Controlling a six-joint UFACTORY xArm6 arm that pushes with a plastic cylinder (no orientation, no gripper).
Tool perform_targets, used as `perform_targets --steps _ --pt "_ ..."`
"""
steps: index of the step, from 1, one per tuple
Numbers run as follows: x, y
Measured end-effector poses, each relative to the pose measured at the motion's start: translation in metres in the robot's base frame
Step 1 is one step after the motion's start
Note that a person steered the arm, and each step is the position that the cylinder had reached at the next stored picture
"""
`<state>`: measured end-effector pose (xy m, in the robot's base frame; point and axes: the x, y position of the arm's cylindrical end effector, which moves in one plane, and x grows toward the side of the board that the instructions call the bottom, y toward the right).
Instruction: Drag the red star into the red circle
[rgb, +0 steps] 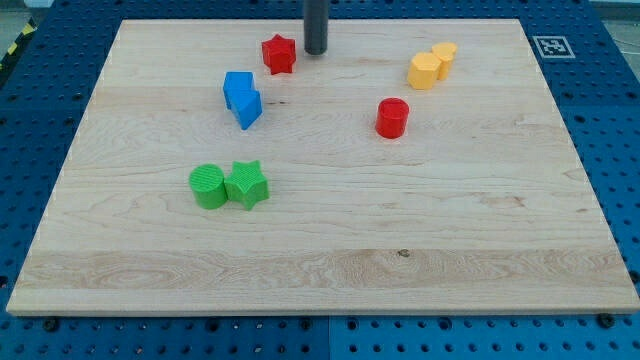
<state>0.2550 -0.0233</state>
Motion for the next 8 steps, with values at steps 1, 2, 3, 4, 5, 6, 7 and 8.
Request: perform_targets --steps 1,2,3,4,5,6,7,8 --pt "-0.006 -0.033" --pt "-0.01 -0.061" --pt "-0.013 -0.099" --pt "-0.014 -0.122" --pt "-0.004 -0.105" --pt "0.008 -0.084" --pt "0.017 -0.083" --pt "0.024 -0.076"
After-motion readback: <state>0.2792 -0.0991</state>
